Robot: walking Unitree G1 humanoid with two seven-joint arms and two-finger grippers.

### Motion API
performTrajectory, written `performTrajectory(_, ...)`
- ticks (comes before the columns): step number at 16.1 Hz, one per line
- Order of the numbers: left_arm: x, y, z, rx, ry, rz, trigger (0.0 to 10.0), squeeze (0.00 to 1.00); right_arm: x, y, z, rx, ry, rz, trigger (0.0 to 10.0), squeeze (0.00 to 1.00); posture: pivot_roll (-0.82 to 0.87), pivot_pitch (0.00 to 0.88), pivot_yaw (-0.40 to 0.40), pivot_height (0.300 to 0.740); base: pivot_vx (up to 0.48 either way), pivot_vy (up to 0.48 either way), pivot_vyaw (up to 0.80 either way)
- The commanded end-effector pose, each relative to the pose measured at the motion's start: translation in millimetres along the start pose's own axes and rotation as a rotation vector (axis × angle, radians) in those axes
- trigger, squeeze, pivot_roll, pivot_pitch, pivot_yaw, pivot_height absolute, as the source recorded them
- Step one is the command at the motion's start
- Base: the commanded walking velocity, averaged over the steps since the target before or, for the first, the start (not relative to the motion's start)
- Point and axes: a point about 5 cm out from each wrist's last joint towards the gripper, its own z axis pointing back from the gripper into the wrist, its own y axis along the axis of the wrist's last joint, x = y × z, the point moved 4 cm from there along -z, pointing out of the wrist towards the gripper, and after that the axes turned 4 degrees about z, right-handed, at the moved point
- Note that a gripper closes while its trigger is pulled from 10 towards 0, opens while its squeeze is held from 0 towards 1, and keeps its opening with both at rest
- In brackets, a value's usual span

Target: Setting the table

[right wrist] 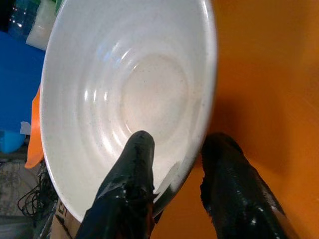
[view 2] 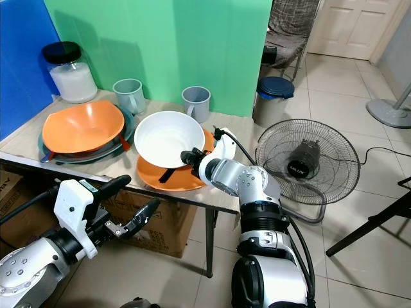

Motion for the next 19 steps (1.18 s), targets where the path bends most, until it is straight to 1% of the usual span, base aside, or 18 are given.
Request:
performTrajectory(1,-0.5,3,0.2,0.008,0.004,-0.02,10.0,0.2,-63.2,-15,-12.6,-0.032,0.161,-0.004,0.0,0.0,-0.01,0.004,0.012,0.74,0.0,0.0,0.0)
performTrajectory(2,-0.6,3,-0.1,0.009,0.005,-0.021,10.0,0.2,-63.7,-15,-12.7,-0.029,0.167,-0.024,0.0,0.0,-0.01,0.004,0.012,0.74,0.0,0.0,0.0)
performTrajectory(7,-0.8,3,-1.8,0.008,0.002,-0.027,10.0,0.2,-58.6,-14,-10.6,-0.022,0.163,-0.038,0.0,0.0,-0.01,0.006,0.017,0.74,0.0,0.0,0.0)
performTrajectory(10,-0.6,4,-3.6,0.011,-0.003,-0.033,10.0,0.21,-60.1,-5,-5.6,0.016,0.184,-0.039,0.0,0.0,-0.02,0.0,0.026,0.74,0.0,0.0,0.0)
performTrajectory(11,-1.0,4,-4.5,0.011,-0.003,-0.036,10.0,0.2,-59.6,2,-2.1,0.045,0.189,-0.032,0.0,0.0,-0.02,0.0,0.026,0.74,0.0,0.0,0.0)
performTrajectory(13,-2.1,7,-8.1,0.025,0.001,-0.048,10.0,0.2,-56.1,28,11.9,0.163,0.192,0.007,0.0,0.0,-0.02,0.0,0.029,0.74,0.0,0.0,0.0)
performTrajectory(15,-2.7,8,-9.7,0.033,0.006,-0.052,10.0,0.2,-52.6,42,20.8,0.226,0.185,0.028,0.0,0.0,-0.03,0.0,0.034,0.74,0.0,0.0,0.0)
performTrajectory(16,-4.4,11,-12.2,0.054,0.025,-0.064,10.0,0.21,-48.6,60,35.3,0.328,0.179,0.079,0.0,0.0,-0.03,0.0,0.037,0.74,0.0,0.0,0.0)
performTrajectory(17,-11.1,20,-16.7,0.108,0.096,-0.092,10.0,0.21,-42.1,83,61.1,0.466,0.149,0.233,0.0,0.0,-0.04,0.0,0.041,0.74,0.0,0.0,0.0)
performTrajectory(18,-16.8,24,-18.1,0.128,0.149,-0.116,10.0,0.21,-39.6,89,70.0,0.509,0.137,0.275,0.7,0.0,-0.04,0.0,0.042,0.74,0.0,0.0,0.0)
performTrajectory(19,-20.6,26,-18.6,0.141,0.185,-0.133,10.0,0.21,-38.2,92,75.9,0.535,0.13,0.299,5.6,0.0,-0.05,0.0,0.048,0.74,0.0,0.0,0.0)
